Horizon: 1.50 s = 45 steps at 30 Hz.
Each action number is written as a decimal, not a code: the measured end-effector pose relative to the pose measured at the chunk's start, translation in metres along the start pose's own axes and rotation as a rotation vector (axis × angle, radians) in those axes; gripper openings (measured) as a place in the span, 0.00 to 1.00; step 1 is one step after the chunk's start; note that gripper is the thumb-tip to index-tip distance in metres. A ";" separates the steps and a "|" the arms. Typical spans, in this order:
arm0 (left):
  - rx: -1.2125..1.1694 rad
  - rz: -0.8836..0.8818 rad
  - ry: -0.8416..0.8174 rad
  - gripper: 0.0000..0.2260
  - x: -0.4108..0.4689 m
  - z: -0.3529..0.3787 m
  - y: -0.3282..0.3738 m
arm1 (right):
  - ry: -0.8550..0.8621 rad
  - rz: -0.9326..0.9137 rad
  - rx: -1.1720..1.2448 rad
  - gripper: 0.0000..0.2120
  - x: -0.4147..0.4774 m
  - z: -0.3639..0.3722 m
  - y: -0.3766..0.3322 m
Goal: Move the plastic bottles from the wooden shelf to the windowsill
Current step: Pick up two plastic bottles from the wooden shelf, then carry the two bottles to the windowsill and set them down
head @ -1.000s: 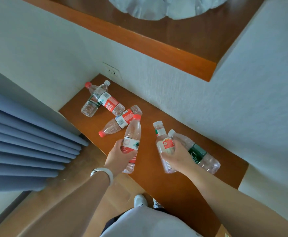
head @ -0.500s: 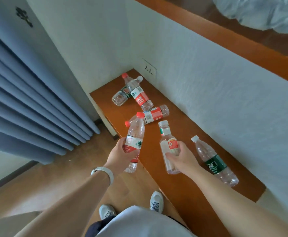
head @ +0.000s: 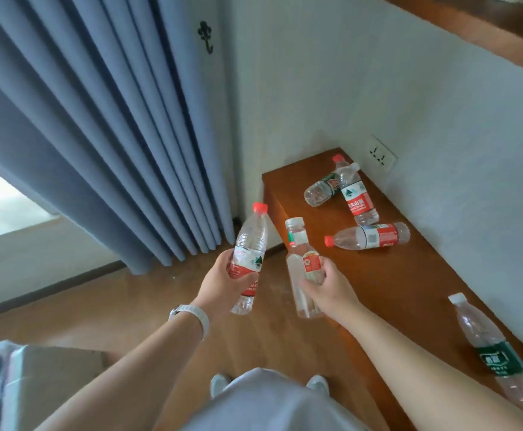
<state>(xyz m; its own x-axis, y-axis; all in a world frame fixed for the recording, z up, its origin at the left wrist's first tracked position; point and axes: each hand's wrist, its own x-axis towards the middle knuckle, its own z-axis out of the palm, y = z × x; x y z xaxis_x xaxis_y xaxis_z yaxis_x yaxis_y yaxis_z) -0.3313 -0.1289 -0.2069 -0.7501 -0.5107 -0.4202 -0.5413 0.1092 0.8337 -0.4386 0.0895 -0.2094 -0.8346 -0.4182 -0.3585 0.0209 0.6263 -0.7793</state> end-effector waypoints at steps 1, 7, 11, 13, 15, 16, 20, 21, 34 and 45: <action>-0.025 -0.008 0.022 0.27 0.000 -0.018 -0.007 | -0.008 -0.024 -0.006 0.16 0.004 0.014 -0.012; -0.197 -0.021 0.184 0.23 -0.009 -0.113 -0.038 | -0.105 -0.156 0.018 0.20 0.030 0.087 -0.084; -0.296 -0.009 0.278 0.21 -0.017 -0.156 -0.051 | -0.170 -0.239 -0.015 0.21 0.044 0.118 -0.121; -0.330 -0.012 0.333 0.21 -0.019 -0.176 -0.059 | -0.204 -0.279 -0.029 0.19 0.053 0.134 -0.138; -0.365 -0.017 0.376 0.22 -0.019 -0.192 -0.066 | -0.226 -0.312 -0.044 0.18 0.061 0.147 -0.153; -0.377 -0.021 0.395 0.22 -0.019 -0.199 -0.068 | -0.238 -0.326 -0.050 0.18 0.065 0.153 -0.160; -0.430 -0.041 0.474 0.24 -0.016 -0.222 -0.076 | -0.303 -0.359 -0.037 0.17 0.084 0.175 -0.188; -0.438 -0.045 0.490 0.24 -0.014 -0.227 -0.076 | -0.321 -0.366 -0.018 0.16 0.090 0.181 -0.195; -0.547 -0.027 0.713 0.31 0.049 -0.301 -0.009 | -0.678 -0.486 0.188 0.14 0.211 0.226 -0.316; -0.620 0.031 0.959 0.31 0.044 -0.332 0.037 | -0.978 -0.570 0.251 0.15 0.250 0.246 -0.400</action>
<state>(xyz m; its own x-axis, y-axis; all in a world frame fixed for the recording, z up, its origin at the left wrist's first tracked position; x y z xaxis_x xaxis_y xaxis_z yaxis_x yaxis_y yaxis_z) -0.2580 -0.4305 -0.0753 -0.0165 -0.9851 -0.1710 -0.0472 -0.1701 0.9843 -0.5198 -0.4274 -0.1138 0.0216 -0.9964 -0.0818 -0.0211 0.0814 -0.9965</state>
